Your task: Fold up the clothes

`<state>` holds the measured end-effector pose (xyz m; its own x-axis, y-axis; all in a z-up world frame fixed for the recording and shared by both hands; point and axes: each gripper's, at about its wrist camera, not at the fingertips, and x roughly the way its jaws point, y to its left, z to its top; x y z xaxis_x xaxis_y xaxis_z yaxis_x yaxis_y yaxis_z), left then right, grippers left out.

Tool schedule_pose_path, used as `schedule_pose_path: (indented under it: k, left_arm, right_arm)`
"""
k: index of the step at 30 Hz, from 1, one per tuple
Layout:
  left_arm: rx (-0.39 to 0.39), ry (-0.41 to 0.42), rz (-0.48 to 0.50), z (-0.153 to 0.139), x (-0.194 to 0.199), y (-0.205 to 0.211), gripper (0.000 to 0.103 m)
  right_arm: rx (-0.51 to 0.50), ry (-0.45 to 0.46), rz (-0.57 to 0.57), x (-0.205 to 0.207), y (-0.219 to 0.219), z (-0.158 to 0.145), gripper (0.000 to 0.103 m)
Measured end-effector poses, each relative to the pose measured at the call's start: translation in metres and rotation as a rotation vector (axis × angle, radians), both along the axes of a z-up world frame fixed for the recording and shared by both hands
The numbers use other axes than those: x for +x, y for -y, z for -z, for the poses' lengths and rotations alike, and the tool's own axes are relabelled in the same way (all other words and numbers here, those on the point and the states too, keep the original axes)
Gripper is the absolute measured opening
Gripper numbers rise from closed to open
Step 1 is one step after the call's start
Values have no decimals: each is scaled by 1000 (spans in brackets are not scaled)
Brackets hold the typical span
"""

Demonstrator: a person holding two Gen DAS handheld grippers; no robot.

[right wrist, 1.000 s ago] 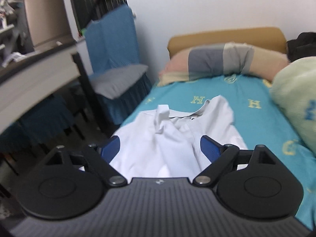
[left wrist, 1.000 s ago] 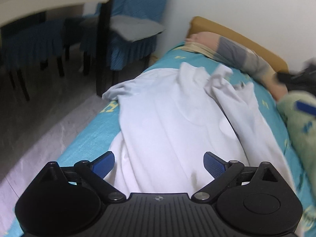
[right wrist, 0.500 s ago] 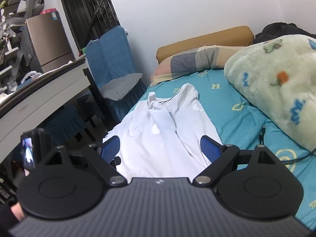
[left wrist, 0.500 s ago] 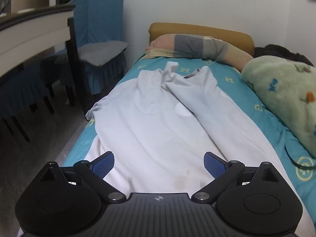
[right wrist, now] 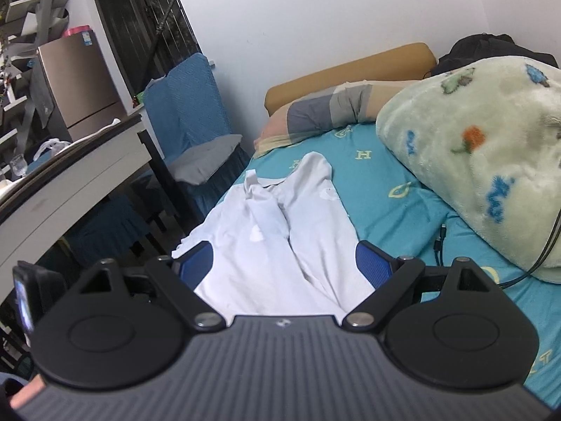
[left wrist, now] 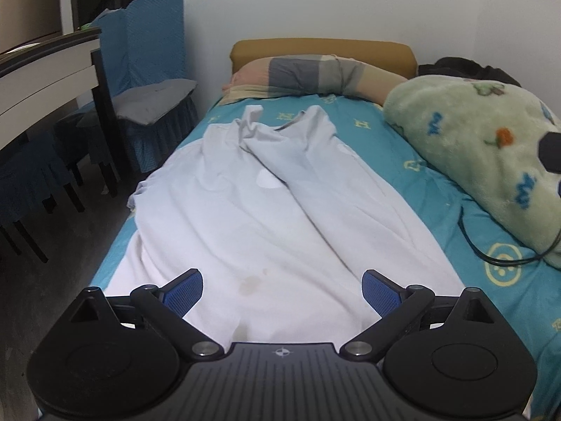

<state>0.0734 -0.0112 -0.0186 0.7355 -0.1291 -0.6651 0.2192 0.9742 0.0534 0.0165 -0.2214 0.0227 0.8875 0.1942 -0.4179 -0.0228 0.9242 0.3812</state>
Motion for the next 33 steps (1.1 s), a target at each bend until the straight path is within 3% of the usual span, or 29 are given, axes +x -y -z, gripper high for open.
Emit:
schedule_pose_path:
  k: [14, 18, 20, 25, 29, 33]
  left_arm:
    - [-93, -100, 135, 17, -22, 55, 96]
    - [-114, -148, 193, 26, -29, 76, 89]
    - [-124, -174, 225, 32, -34, 87, 87]
    - [-148, -242, 304, 44, -44, 114, 79]
    - [-167, -295, 367, 55, -52, 136, 70]
    - [-154, -355, 468, 69, -66, 156, 69]
  right_arm:
    - [23, -4, -60, 0, 46, -3, 90]
    - [141, 31, 33, -6, 84, -3, 90]
    - [149, 12, 113, -4, 98, 2, 90]
    - [88, -31, 226, -3, 113, 8, 90]
    - [83, 3, 232, -6, 118, 6, 90]
    - [84, -17, 236, -5, 123, 8, 90]
